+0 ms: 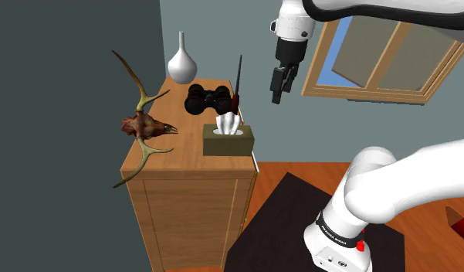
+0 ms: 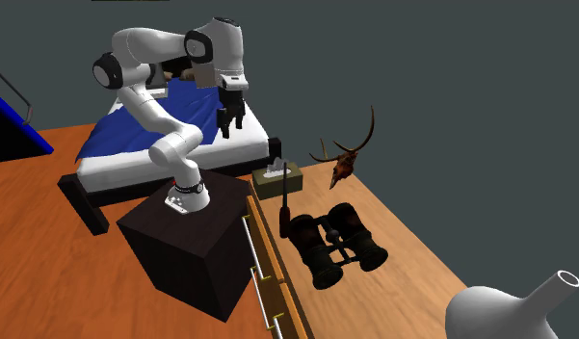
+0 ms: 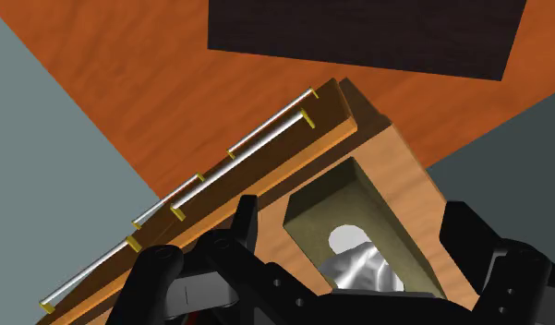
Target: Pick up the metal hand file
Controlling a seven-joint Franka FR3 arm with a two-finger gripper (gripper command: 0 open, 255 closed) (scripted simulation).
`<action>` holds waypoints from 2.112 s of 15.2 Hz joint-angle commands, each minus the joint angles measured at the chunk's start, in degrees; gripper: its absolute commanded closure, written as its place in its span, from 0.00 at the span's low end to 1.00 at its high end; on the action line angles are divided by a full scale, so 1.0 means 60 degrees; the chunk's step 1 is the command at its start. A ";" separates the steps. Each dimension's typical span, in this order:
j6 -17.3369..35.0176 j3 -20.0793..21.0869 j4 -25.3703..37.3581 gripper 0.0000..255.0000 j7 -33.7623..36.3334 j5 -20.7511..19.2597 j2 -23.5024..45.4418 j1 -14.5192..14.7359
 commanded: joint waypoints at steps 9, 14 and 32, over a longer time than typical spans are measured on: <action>0.2888 -0.0215 -0.0107 0.00 0.1573 0.0184 0.1682 -0.0715; 0.4513 -0.0398 0.0176 0.00 0.2472 0.0277 0.2894 -0.1127; 0.8288 -0.0995 0.1036 0.00 0.4255 0.0670 0.5963 -0.1925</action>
